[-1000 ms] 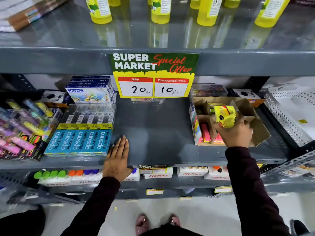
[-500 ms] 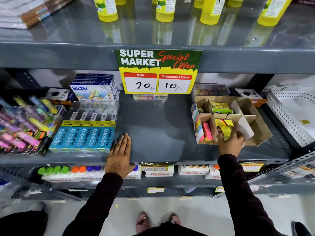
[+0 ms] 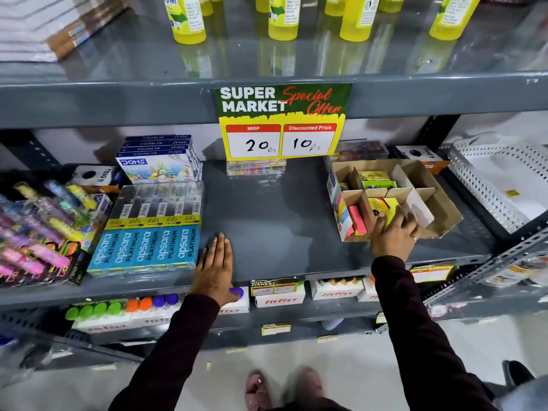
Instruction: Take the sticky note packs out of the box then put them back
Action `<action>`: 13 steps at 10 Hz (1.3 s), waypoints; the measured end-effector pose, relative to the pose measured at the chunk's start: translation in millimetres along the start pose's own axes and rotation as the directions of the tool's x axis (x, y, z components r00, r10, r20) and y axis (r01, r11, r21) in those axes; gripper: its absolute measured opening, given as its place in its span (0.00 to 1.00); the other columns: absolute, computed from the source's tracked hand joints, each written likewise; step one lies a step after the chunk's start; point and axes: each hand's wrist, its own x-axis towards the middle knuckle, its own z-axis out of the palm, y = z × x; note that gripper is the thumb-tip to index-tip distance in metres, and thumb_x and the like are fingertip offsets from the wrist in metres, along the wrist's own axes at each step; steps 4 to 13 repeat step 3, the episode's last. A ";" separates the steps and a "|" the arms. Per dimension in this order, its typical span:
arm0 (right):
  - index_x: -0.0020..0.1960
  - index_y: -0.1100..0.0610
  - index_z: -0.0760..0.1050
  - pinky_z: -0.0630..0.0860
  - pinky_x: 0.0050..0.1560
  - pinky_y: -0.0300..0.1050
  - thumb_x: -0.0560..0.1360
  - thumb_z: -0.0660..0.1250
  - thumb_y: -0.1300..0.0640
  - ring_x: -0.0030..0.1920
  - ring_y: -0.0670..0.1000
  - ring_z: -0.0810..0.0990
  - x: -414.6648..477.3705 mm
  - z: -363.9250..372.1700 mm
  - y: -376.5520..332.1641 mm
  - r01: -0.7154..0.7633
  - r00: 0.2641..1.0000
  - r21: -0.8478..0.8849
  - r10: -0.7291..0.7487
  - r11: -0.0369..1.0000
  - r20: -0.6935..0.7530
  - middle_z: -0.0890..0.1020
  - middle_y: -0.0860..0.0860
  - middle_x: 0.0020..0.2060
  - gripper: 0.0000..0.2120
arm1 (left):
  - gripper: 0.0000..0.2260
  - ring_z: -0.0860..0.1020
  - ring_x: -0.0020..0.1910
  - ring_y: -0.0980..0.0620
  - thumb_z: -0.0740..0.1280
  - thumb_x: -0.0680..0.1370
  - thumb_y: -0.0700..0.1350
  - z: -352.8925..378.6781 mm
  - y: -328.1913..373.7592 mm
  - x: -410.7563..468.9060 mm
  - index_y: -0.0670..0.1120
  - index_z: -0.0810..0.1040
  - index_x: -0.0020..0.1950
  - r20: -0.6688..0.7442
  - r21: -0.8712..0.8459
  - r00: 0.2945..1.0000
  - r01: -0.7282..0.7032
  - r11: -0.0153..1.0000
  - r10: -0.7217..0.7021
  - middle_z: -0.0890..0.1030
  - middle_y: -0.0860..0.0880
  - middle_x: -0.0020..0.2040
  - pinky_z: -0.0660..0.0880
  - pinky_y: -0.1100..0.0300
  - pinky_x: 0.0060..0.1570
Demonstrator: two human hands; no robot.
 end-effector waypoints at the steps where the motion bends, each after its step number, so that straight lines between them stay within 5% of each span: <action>1: 0.64 0.67 0.69 0.66 0.65 0.64 0.74 0.47 0.45 0.63 0.72 0.68 -7.6 -6.0 -8.5 0.048 0.999 -0.008 -0.049 0.999 -0.022 0.71 0.72 0.62 0.31 | 0.58 0.38 0.73 0.42 0.72 0.64 0.63 -8.6 0.6 1.3 0.38 0.36 0.73 0.063 -0.006 0.998 -0.006 1.000 0.006 0.36 0.38 0.75 0.39 0.50 0.70; 2: 0.65 0.65 0.67 0.66 0.64 0.64 0.75 0.53 0.48 0.65 0.71 0.66 -17.4 -18.6 -29.3 0.112 0.994 0.055 -0.111 0.992 -0.023 0.68 0.70 0.65 0.27 | 0.50 0.48 0.75 0.44 0.71 0.66 0.61 -44.8 11.2 -7.3 0.40 0.46 0.75 0.132 -0.096 0.988 -0.072 0.993 0.085 0.47 0.40 0.77 0.48 0.53 0.71; 3: 0.62 0.65 0.70 0.68 0.61 0.61 0.74 0.57 0.51 0.61 0.70 0.69 -27.1 -30.9 -49.3 0.250 0.968 0.137 -0.251 0.959 -0.010 0.72 0.70 0.61 0.23 | 0.38 0.61 0.71 0.46 0.68 0.71 0.58 -73.7 27.5 -15.8 0.42 0.57 0.73 0.006 -0.203 0.991 -0.132 0.970 0.136 0.62 0.44 0.74 0.60 0.55 0.66; 13: 0.62 0.65 0.70 0.68 0.61 0.61 0.74 0.57 0.51 0.61 0.70 0.69 -27.1 -30.9 -49.3 0.250 0.968 0.137 -0.251 0.959 -0.010 0.72 0.70 0.61 0.23 | 0.38 0.61 0.71 0.46 0.68 0.71 0.58 -73.7 27.5 -15.8 0.42 0.57 0.73 0.006 -0.203 0.991 -0.132 0.970 0.136 0.62 0.44 0.74 0.60 0.55 0.66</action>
